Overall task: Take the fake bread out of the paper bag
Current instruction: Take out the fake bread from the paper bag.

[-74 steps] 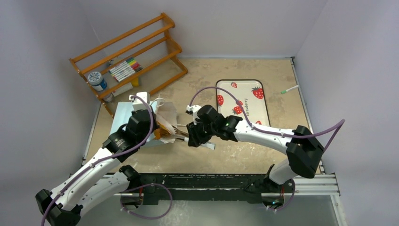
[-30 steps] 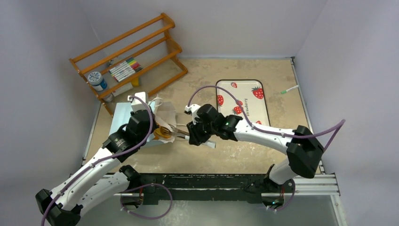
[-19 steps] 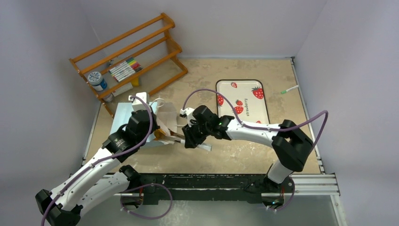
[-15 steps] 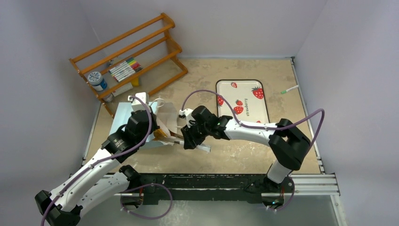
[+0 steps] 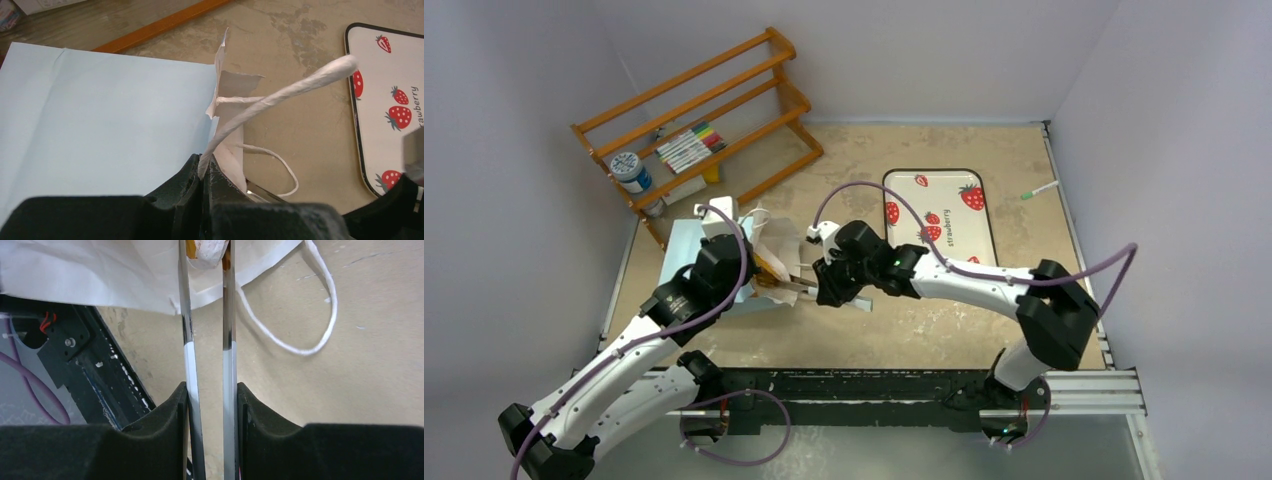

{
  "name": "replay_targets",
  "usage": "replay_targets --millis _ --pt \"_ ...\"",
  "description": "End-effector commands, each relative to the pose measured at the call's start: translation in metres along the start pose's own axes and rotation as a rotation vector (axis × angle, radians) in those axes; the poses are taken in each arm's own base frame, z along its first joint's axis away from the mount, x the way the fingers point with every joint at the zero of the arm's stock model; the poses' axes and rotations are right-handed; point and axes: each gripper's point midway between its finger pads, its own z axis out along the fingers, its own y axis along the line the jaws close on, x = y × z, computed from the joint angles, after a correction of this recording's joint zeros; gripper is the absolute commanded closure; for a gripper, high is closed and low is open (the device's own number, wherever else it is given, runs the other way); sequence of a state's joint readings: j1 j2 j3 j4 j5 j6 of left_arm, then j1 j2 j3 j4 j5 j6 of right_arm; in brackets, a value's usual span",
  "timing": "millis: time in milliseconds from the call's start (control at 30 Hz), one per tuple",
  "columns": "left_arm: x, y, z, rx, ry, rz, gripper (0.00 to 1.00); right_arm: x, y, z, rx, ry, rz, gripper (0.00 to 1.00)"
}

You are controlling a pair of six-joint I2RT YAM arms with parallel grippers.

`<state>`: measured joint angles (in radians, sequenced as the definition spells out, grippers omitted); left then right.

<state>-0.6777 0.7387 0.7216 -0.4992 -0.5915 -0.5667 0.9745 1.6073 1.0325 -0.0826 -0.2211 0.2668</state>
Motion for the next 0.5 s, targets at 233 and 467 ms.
replay_targets --millis 233,467 --pt "-0.020 0.016 0.002 -0.130 -0.084 -0.068 1.00 -0.046 -0.013 -0.067 0.168 -0.188 -0.068 0.84" --pt "-0.036 0.030 0.000 -0.236 -0.156 -0.171 1.00 -0.032 -0.030 -0.083 0.272 -0.158 -0.059 0.92"
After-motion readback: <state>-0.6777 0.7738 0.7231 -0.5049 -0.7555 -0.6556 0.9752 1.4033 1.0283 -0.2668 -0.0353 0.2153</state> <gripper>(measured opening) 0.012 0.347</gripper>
